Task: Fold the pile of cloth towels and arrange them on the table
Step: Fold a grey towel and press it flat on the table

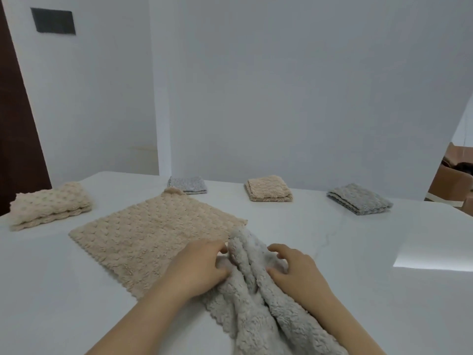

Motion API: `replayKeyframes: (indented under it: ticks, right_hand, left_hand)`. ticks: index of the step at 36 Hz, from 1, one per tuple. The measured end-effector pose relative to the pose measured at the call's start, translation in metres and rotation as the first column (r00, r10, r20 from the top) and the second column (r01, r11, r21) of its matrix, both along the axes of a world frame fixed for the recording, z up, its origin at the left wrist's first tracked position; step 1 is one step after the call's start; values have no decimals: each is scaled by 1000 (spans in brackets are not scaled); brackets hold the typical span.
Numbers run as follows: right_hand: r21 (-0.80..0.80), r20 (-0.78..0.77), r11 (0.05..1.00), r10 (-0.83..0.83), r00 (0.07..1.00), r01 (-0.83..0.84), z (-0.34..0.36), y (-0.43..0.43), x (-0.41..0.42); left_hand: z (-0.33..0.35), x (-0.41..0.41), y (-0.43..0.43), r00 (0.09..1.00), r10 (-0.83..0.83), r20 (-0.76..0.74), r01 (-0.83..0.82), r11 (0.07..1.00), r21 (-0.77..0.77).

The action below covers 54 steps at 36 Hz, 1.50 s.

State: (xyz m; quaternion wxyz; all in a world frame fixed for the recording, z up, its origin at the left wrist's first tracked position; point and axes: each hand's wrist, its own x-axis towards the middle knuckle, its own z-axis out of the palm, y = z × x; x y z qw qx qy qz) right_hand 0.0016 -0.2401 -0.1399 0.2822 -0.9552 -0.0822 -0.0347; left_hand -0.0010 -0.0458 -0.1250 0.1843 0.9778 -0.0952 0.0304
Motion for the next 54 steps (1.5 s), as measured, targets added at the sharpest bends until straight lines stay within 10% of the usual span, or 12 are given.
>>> replayKeyframes:
  ticks: [8, 17, 25, 36, 42, 54]
  right_hand:
    - [-35, -160, 989, 138, 977, -146, 15, -10, -3]
    - [45, -451, 991, 131, 883, -124, 43, -41, -12]
    - [-139, -22, 983, -125, 992, 121, 11, -16, -1]
    - [-58, -115, 994, 87, 990, -94, 6, -9, 7]
    - [-84, -202, 986, 124, 972, -143, 13, -5, 4]
    - [25, 91, 997, -70, 993, 68, 29, -15, 6]
  left_hand:
    - [2, 1, -1, 985, -28, -168, 29, 1000, -1]
    - [13, 5, 15, 960, 169, 222, -143, 982, -126]
    - [5, 7, 23, 964, 263, -38, -260, 962, 79]
    - [29, 6, 36, 946, 167, -277, -313, 689, -654]
    - [20, 5, 44, 950, 85, -299, -181, 934, -308]
    - [30, 10, 68, 943, 317, 105, -229, 842, -488]
